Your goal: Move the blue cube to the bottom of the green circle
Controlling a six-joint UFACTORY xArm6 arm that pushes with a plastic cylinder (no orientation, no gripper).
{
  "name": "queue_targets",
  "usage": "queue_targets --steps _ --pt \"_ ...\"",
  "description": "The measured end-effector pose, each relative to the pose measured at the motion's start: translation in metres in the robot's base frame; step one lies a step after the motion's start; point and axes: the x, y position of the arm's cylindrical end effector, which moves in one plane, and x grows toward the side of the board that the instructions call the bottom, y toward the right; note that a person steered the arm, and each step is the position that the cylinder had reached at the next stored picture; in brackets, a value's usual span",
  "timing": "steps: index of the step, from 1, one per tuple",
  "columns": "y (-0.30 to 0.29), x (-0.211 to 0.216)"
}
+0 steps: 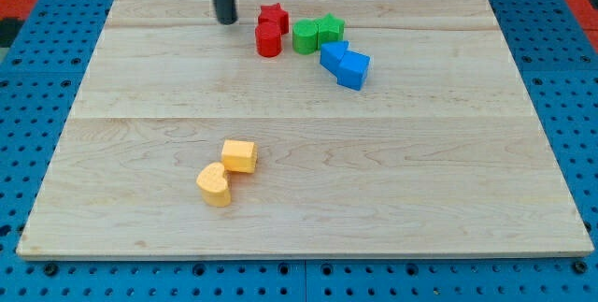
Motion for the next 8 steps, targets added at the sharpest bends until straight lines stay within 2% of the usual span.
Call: queue_targets --steps 2,3,4,5,7,8 --pt "0.060 -0.001" --pt "0.021 -0.003" --pt "-0.064 0.023" --pt "-0.049 0.041" --pt "0.027 0.049" --pt "0.046 0.050"
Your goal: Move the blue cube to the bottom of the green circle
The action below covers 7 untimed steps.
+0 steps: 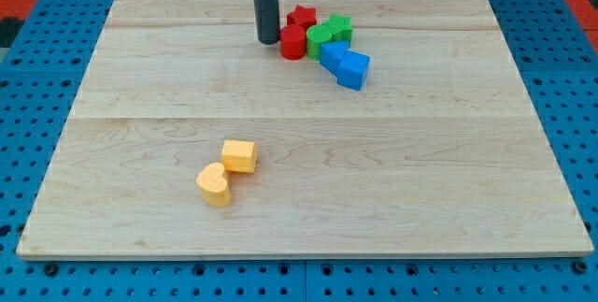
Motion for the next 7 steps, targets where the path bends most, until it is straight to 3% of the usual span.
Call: queue_targets --steps 1,2,3,5,6,7 --pt "-0.042 0.015" --pt "-0.024 0.055" --pt "-0.002 0.094" --pt "0.106 0.140" --pt "0.156 0.146" --pt "0.147 0.082"
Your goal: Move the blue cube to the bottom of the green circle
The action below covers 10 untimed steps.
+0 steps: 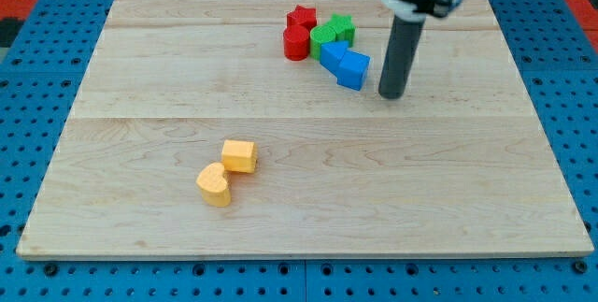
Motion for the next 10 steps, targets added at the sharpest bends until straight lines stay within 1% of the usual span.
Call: queue_targets --steps 1,2,3,4,5,6,8,10 --pt "-0.043 -0.017" --pt "-0.072 -0.018" --pt "-0.084 -0.017" --pt "-0.087 0.014" --pt "-0.159 0.009" --pt "-0.189 -0.019" --pt "-0.139 -0.003" --pt "-0.098 -0.008"
